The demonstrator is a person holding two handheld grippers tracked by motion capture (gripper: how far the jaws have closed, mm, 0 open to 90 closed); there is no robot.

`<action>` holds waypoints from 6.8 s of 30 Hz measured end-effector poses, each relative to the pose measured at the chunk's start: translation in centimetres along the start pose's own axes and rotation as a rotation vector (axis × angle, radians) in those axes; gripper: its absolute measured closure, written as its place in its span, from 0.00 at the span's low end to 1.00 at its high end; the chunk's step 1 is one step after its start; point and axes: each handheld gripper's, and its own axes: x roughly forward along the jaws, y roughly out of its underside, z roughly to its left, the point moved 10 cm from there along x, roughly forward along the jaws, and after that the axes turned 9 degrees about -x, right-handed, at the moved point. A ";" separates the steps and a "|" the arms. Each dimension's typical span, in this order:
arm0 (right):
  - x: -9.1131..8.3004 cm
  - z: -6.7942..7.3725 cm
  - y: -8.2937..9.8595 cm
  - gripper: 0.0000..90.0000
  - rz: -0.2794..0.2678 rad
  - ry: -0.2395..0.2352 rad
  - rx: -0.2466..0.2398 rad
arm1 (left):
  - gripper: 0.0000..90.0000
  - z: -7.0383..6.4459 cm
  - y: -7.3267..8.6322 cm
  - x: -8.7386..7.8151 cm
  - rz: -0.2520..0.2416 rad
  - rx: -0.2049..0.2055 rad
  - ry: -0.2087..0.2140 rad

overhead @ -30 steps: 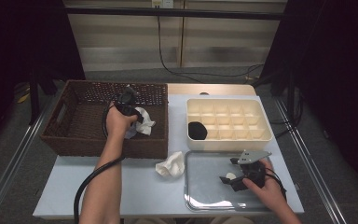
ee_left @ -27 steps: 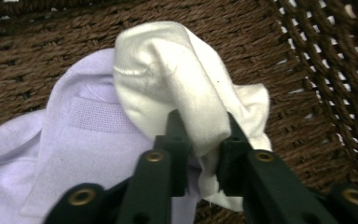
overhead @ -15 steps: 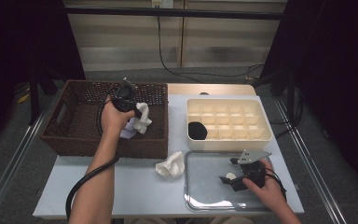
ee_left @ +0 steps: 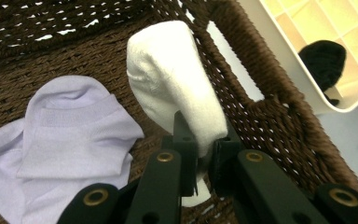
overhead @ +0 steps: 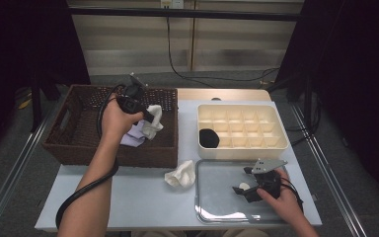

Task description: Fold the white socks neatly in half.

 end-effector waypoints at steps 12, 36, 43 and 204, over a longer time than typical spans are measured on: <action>0.0 0.0 0.0 0.18 0.000 -0.001 0.000 | 0.93 -0.6 0.2 -2.3 0.003 0.005 0.019; 0.0 0.0 0.0 0.18 0.000 0.000 0.000 | 0.93 -6.0 0.8 -5.3 0.011 0.091 0.107; 0.0 0.0 0.0 0.18 0.000 0.001 -0.001 | 0.93 -7.0 1.1 -5.4 0.017 0.114 0.114; 1.4 1.6 -4.5 0.79 -0.047 -0.049 0.005 | 0.69 -9.5 19.2 5.4 -0.086 0.265 0.117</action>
